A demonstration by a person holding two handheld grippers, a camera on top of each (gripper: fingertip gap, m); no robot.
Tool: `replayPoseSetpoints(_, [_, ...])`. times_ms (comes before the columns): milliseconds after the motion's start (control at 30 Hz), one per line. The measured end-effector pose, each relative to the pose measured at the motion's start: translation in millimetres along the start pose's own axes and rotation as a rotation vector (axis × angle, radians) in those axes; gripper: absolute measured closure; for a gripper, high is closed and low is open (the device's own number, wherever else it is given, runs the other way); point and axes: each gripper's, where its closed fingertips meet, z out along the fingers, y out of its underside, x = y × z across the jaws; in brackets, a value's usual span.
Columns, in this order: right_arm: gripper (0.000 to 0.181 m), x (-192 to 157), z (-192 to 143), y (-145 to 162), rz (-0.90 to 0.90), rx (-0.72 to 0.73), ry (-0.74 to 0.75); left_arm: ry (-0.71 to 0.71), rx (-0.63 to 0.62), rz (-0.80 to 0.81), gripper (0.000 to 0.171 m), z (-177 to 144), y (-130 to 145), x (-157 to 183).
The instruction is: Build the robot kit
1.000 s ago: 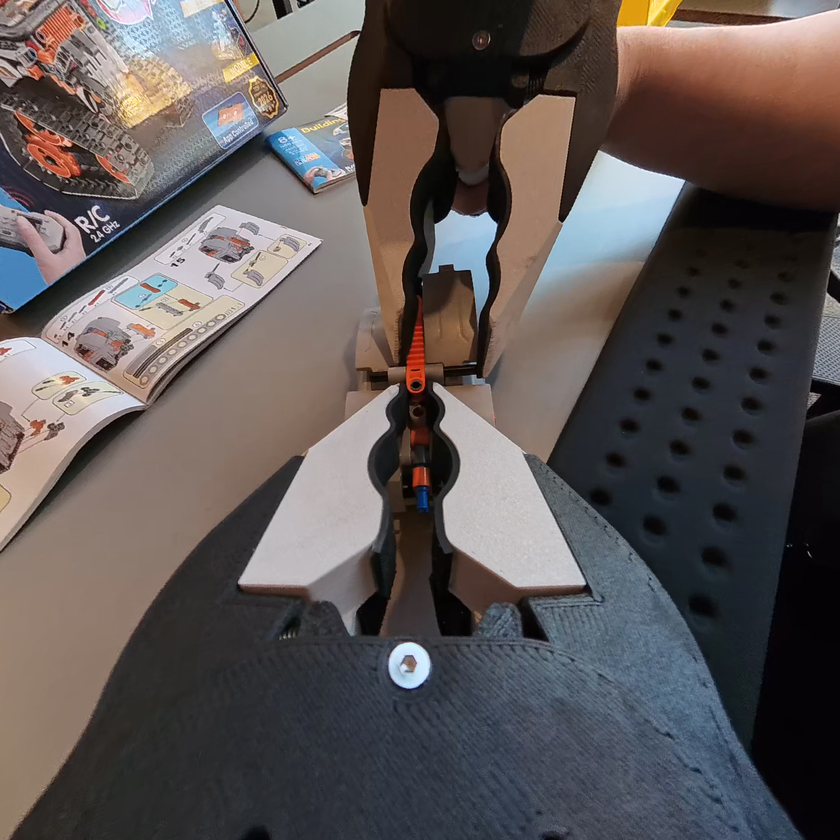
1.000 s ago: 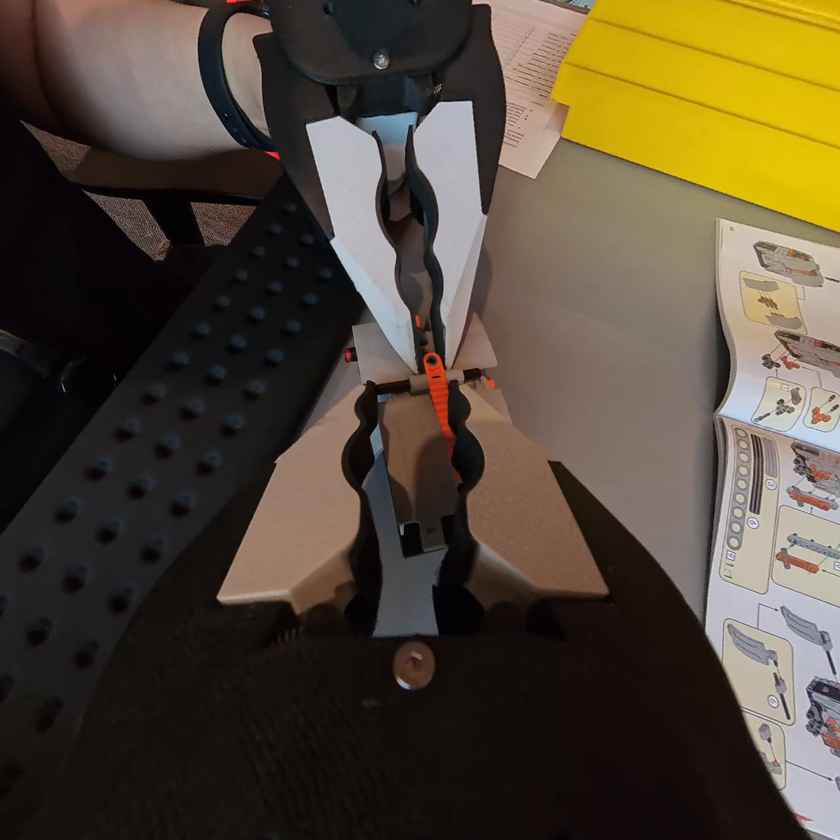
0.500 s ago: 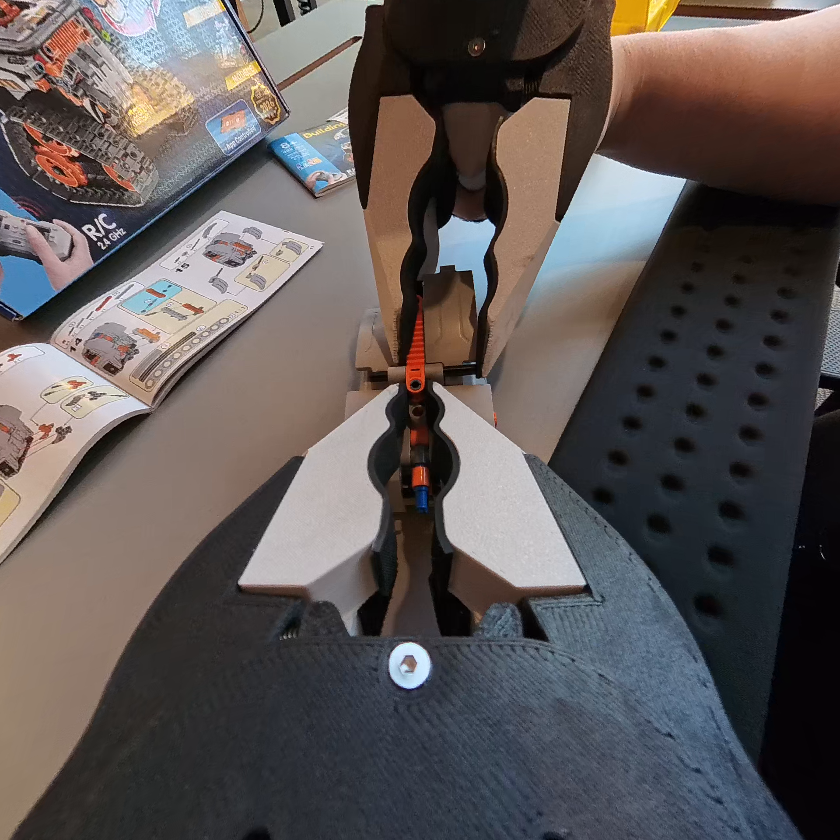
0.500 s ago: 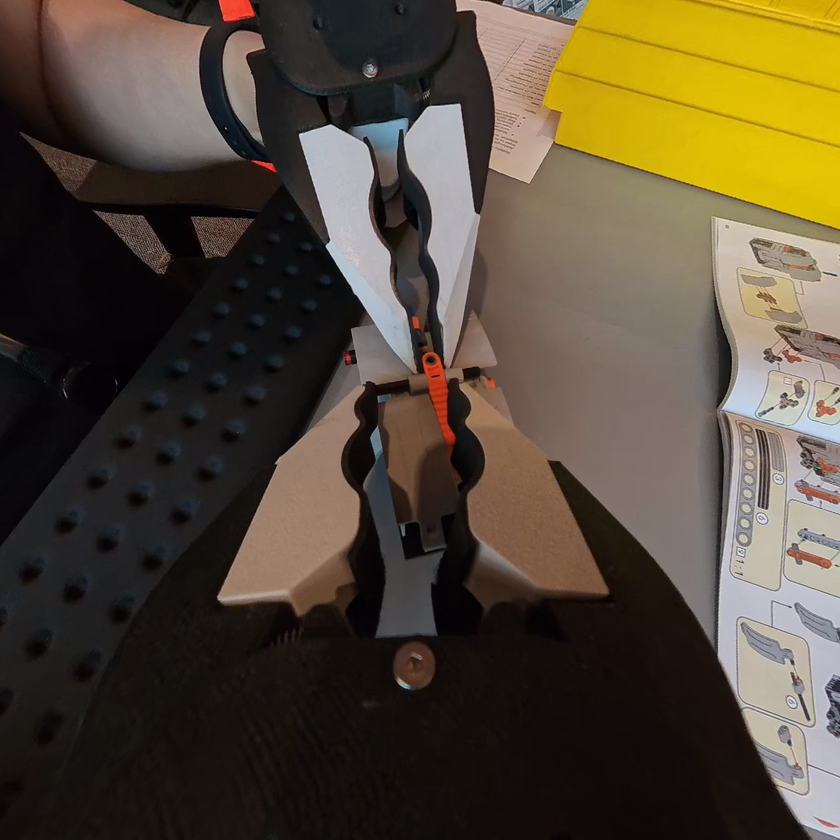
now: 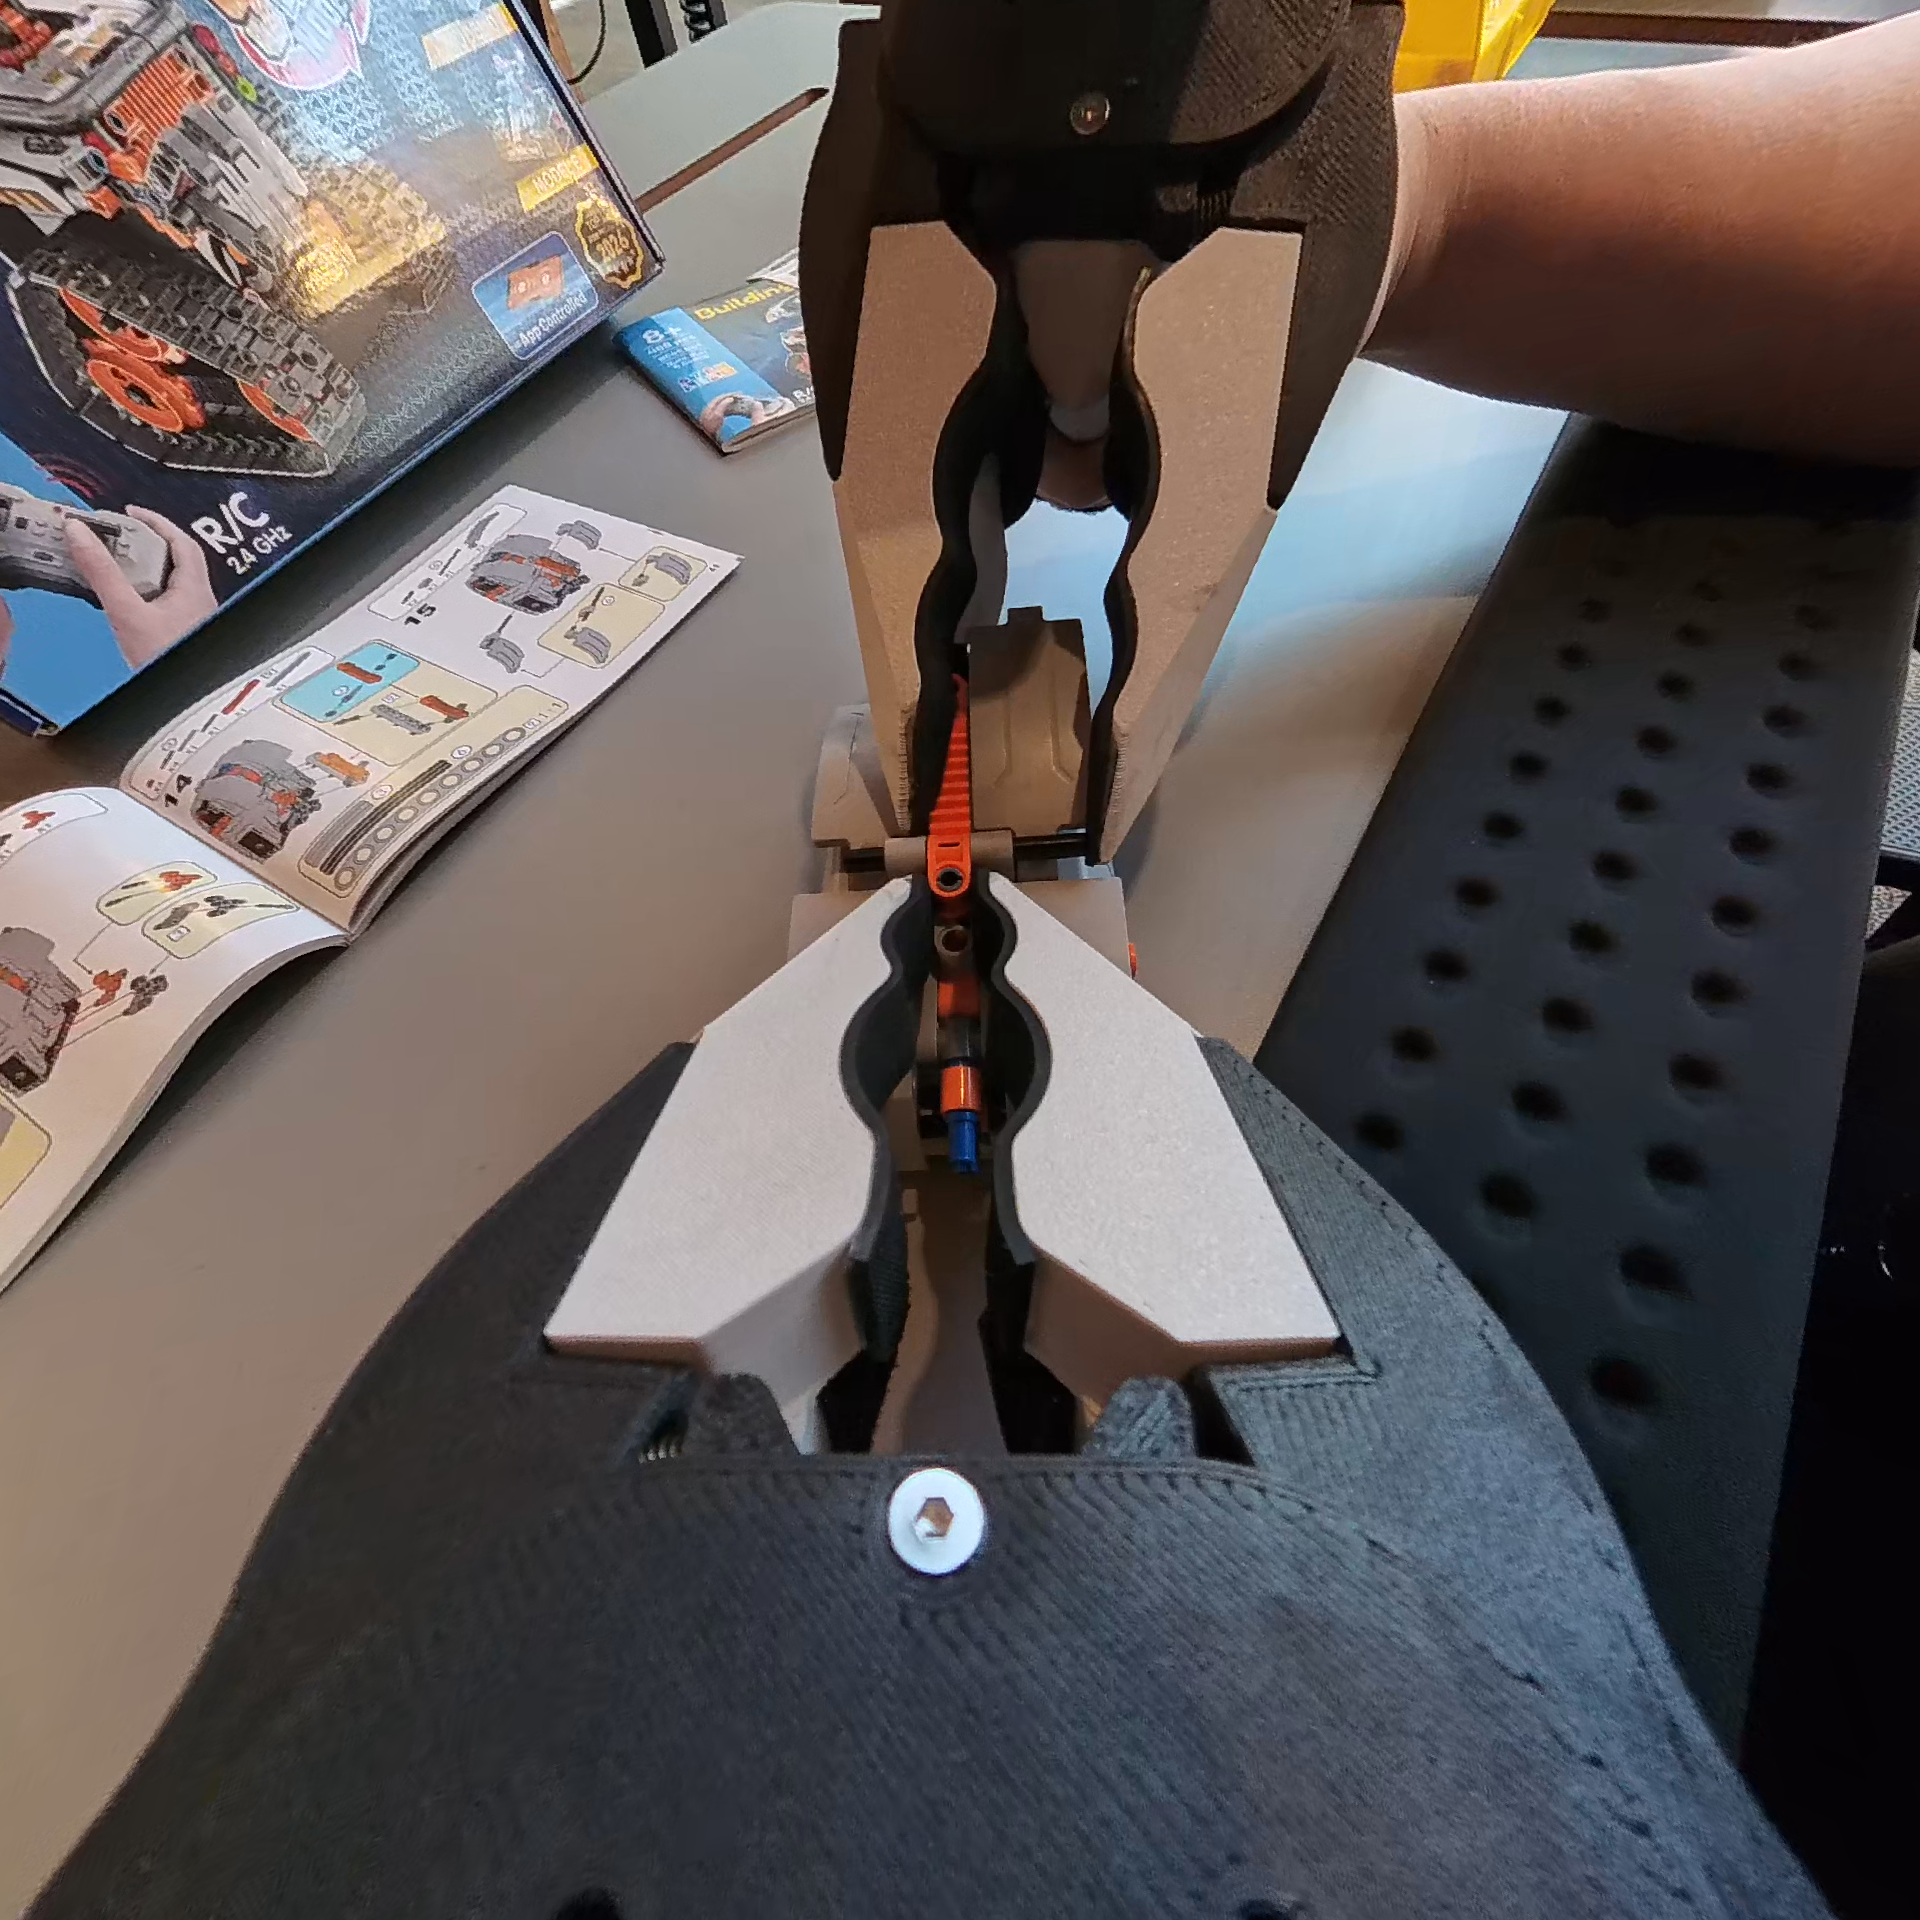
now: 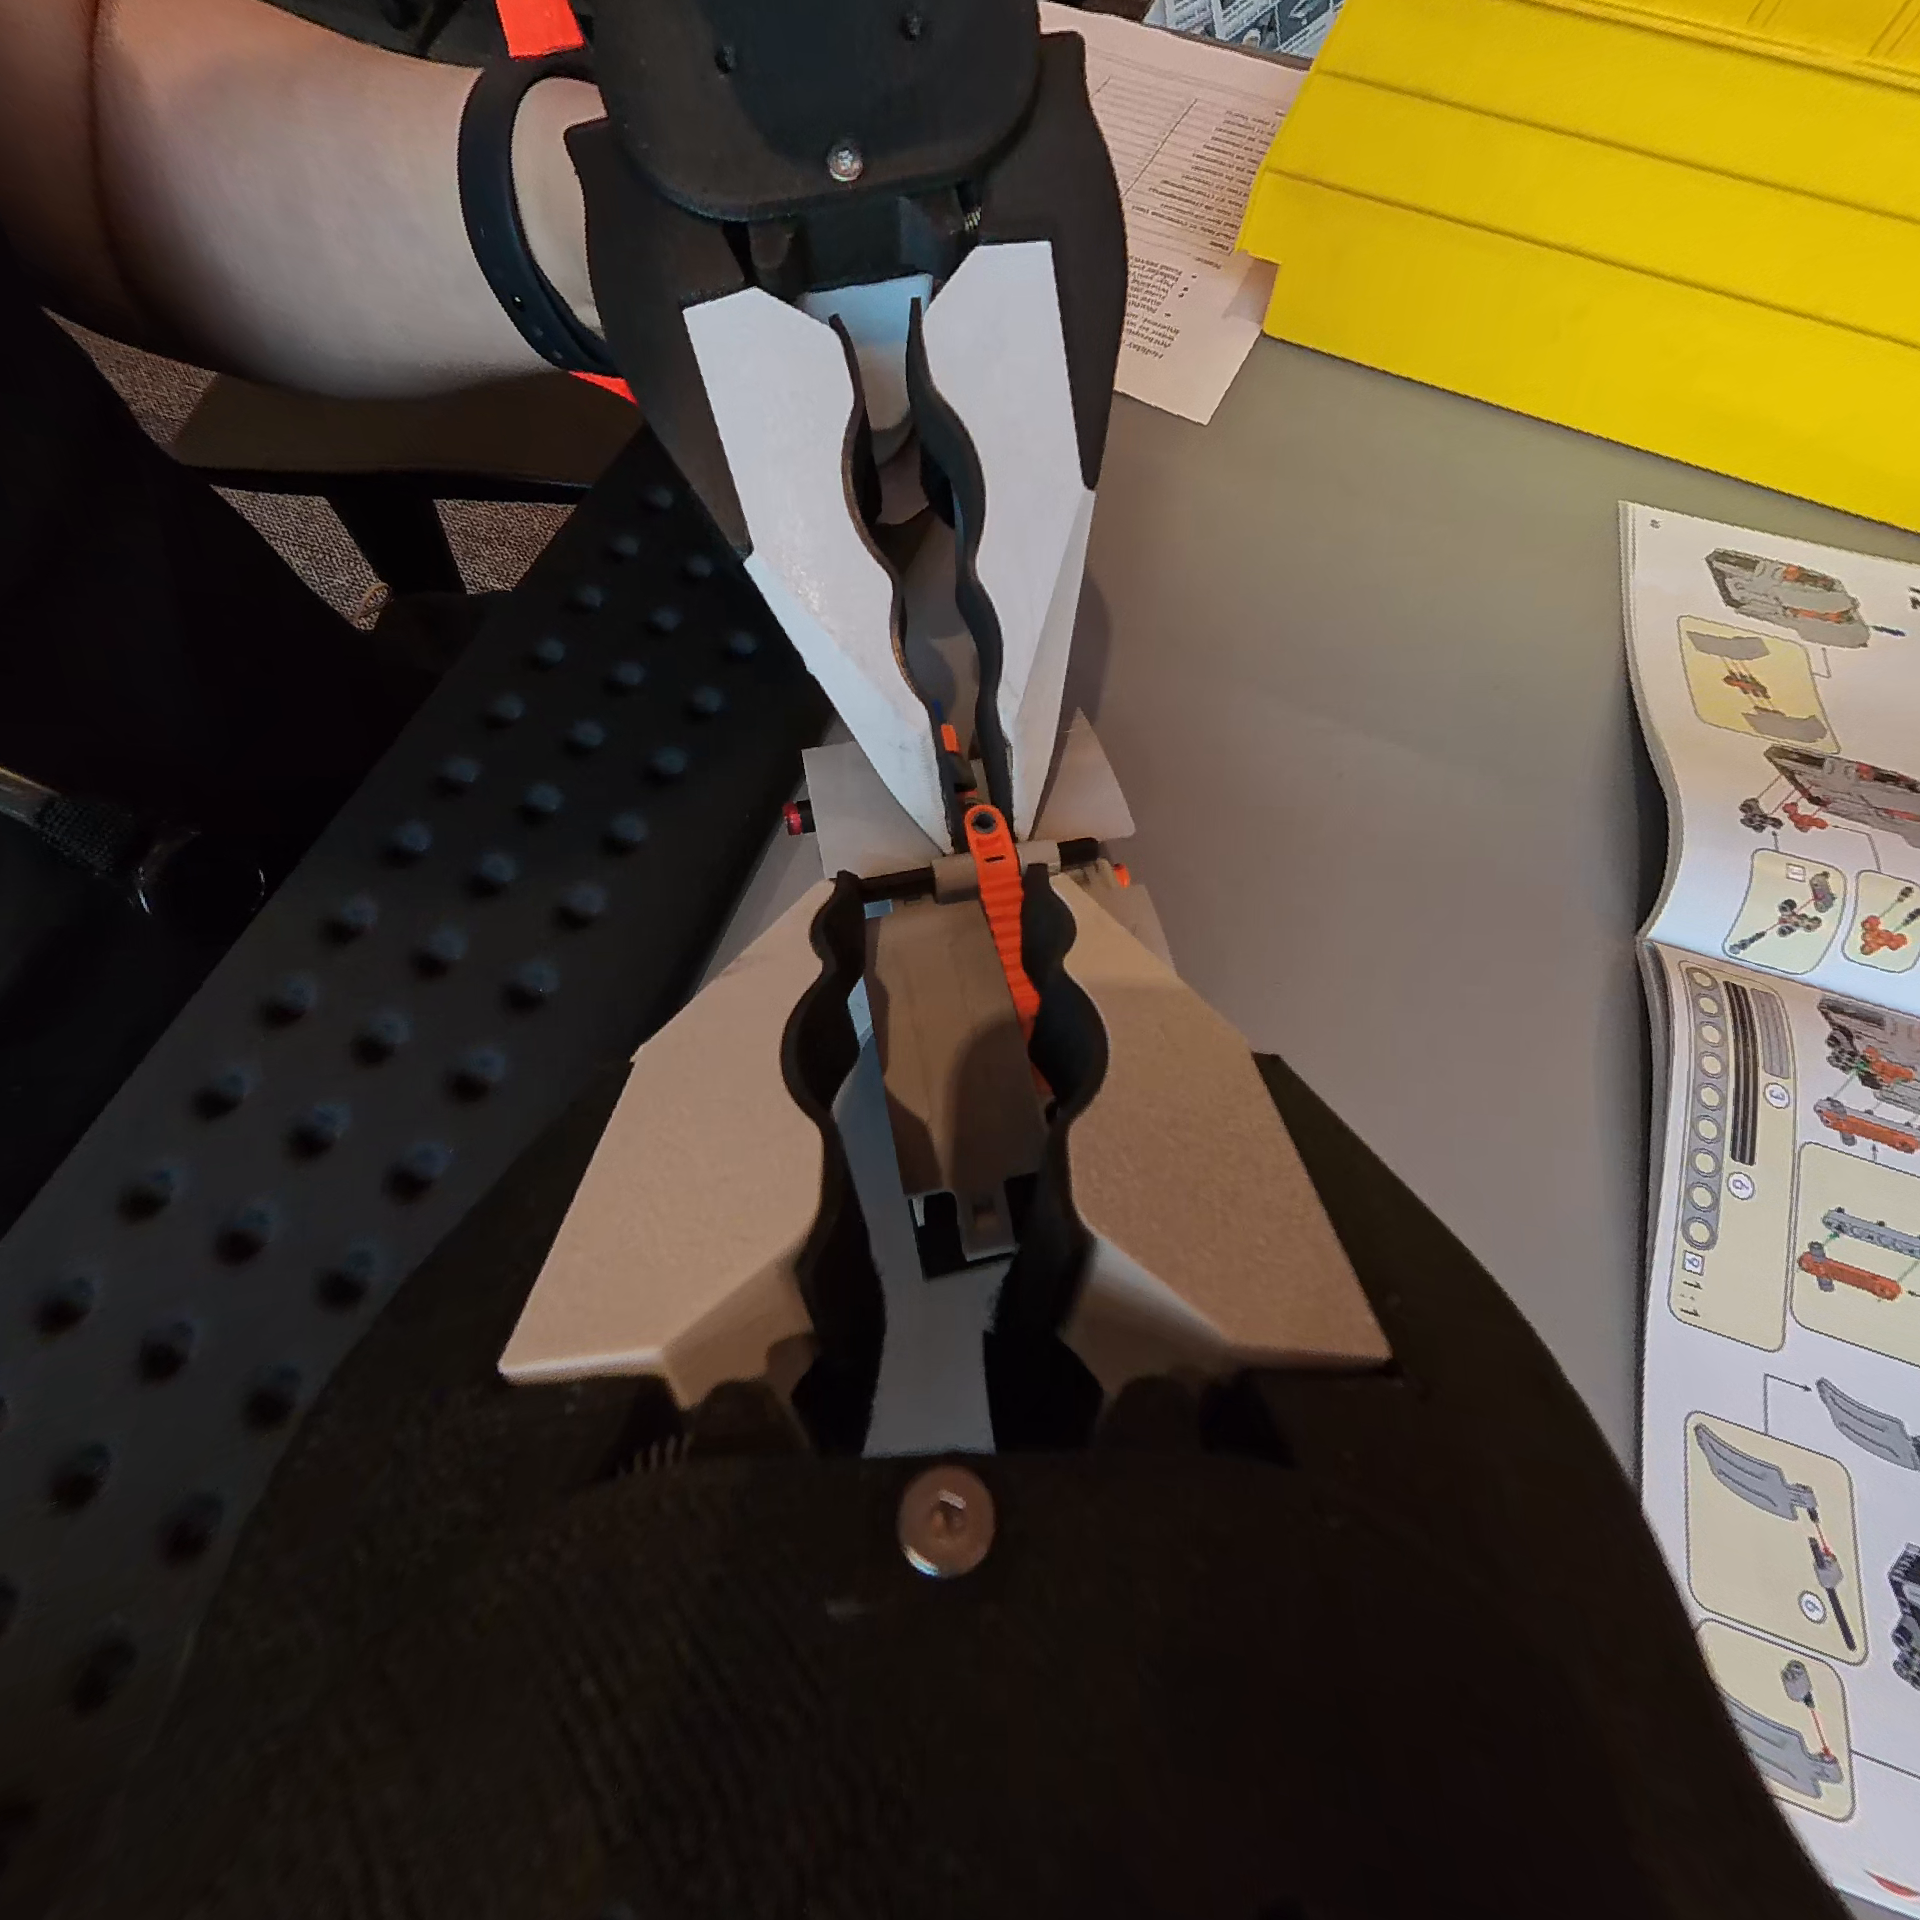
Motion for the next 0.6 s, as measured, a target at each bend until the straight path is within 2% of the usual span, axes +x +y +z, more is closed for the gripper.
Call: replayPoseSetpoints(600, [0.152, 0.6, 0.1, 0.6, -0.006, 0.000, 0.006, -0.003, 0.000, 0.006, 0.166, 0.0, -0.1, 0.1])
